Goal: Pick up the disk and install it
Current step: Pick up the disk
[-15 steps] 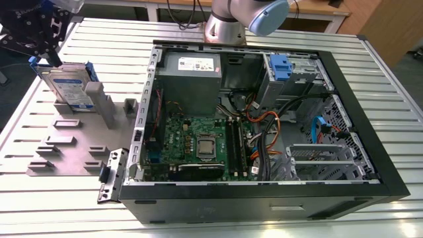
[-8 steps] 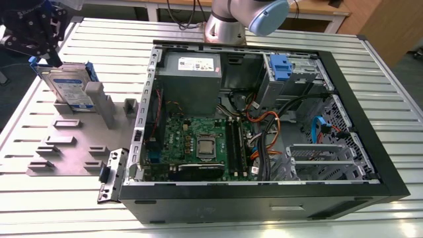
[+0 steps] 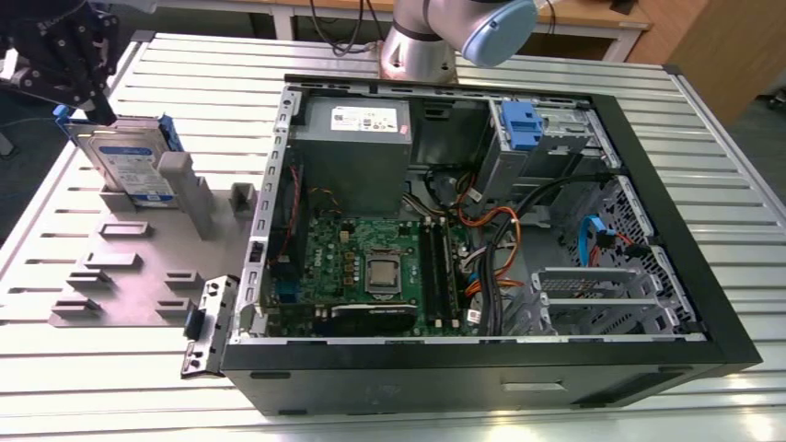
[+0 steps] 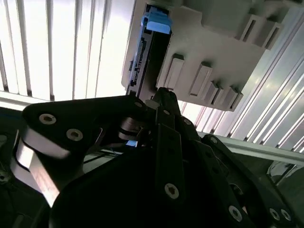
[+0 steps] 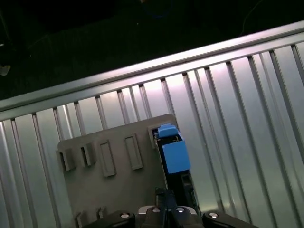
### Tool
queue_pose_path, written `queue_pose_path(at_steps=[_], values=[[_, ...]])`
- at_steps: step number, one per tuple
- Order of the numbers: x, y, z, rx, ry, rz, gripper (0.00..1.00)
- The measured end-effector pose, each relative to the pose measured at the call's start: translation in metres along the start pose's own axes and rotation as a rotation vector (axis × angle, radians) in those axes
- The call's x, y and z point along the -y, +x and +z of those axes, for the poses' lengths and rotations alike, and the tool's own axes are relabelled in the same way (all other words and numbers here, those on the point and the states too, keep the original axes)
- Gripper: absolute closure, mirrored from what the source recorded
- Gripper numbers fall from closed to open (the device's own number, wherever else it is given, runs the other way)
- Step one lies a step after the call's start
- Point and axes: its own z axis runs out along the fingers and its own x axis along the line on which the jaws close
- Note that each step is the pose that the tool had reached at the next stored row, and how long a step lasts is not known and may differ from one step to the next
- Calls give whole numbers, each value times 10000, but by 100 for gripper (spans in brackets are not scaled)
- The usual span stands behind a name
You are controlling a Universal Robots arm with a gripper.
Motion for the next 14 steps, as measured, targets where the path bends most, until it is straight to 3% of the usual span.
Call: queue_pose_path(at_steps=[6,8,10,12,14], values=[[-1,-1,4,8,6,-901,89],[0,0,4,70,-6,-1110,89],[-1,0,4,178,-29,-1245,89],[0,-1,4,199,-32,-1254,89],[0,1,5,315,-55,-1261,89]])
